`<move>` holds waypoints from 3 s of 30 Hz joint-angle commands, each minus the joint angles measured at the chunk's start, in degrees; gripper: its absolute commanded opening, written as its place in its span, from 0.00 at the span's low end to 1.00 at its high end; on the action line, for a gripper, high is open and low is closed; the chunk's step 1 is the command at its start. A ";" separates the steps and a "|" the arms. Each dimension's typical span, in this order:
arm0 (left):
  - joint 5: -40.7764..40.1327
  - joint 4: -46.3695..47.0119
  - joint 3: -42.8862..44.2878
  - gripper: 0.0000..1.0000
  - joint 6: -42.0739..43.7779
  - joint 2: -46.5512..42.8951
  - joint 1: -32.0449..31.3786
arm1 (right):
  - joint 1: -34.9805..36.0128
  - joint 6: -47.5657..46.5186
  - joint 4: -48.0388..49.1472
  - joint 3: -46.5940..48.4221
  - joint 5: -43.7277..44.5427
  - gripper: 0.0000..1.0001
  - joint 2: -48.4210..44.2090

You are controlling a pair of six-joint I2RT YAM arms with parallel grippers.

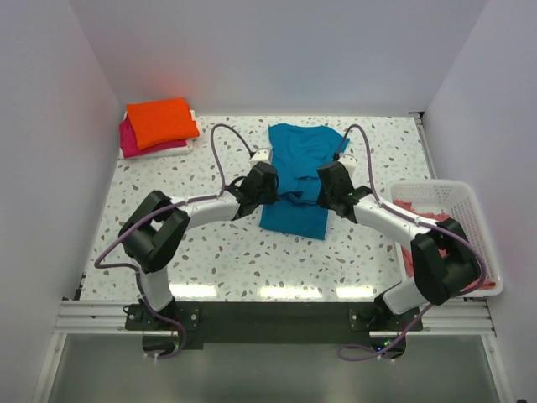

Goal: Fold and stack the t-shirts
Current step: Fold the tshirt

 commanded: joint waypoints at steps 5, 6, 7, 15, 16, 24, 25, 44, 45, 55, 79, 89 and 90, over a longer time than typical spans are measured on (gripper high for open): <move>0.37 4.60 6.84 0.00 2.24 4.36 4.28 | -5.44 -1.35 6.85 5.20 -4.15 0.00 4.54; 0.72 4.59 7.45 0.00 2.68 4.80 4.64 | -5.71 -1.35 7.03 5.90 -4.59 0.00 5.16; 1.33 4.51 8.68 0.00 2.94 5.76 4.90 | -6.06 -1.35 7.29 6.26 -4.86 0.00 6.38; 4.15 4.33 15.01 0.00 4.35 11.30 7.54 | -9.93 -0.91 8.43 10.82 -8.63 0.00 12.98; 4.58 4.33 15.45 0.00 4.26 12.00 7.80 | -10.37 -0.91 8.43 11.26 -8.72 0.00 13.77; 9.41 4.16 19.23 0.03 6.55 14.82 10.27 | -13.01 -1.18 8.00 15.57 -11.36 0.05 19.13; 10.03 4.24 19.41 0.15 6.72 15.26 10.70 | -13.53 -1.09 7.65 15.84 -11.71 0.10 19.40; 16.89 10.57 9.64 0.19 6.72 6.11 9.92 | -9.23 -4.96 4.48 15.47 -13.90 0.35 13.67; 17.94 10.48 10.61 0.14 6.72 7.95 9.83 | -9.23 -4.87 4.48 16.27 -15.30 0.32 14.64; 18.39 10.75 22.04 0.14 10.68 20.97 11.67 | -12.91 -4.87 3.42 27.79 -19.17 0.28 29.41; 12.41 5.56 11.25 0.20 4.09 16.06 14.05 | -16.35 -4.43 1.93 21.39 -24.19 0.35 28.55; 8.98 8.02 -17.57 0.20 -1.36 -7.72 12.73 | -6.42 -3.64 4.48 1.26 -22.00 0.35 11.15; 9.16 7.94 -19.50 0.20 -1.80 -9.68 12.47 | -5.37 -3.73 4.74 -0.06 -21.91 0.35 9.75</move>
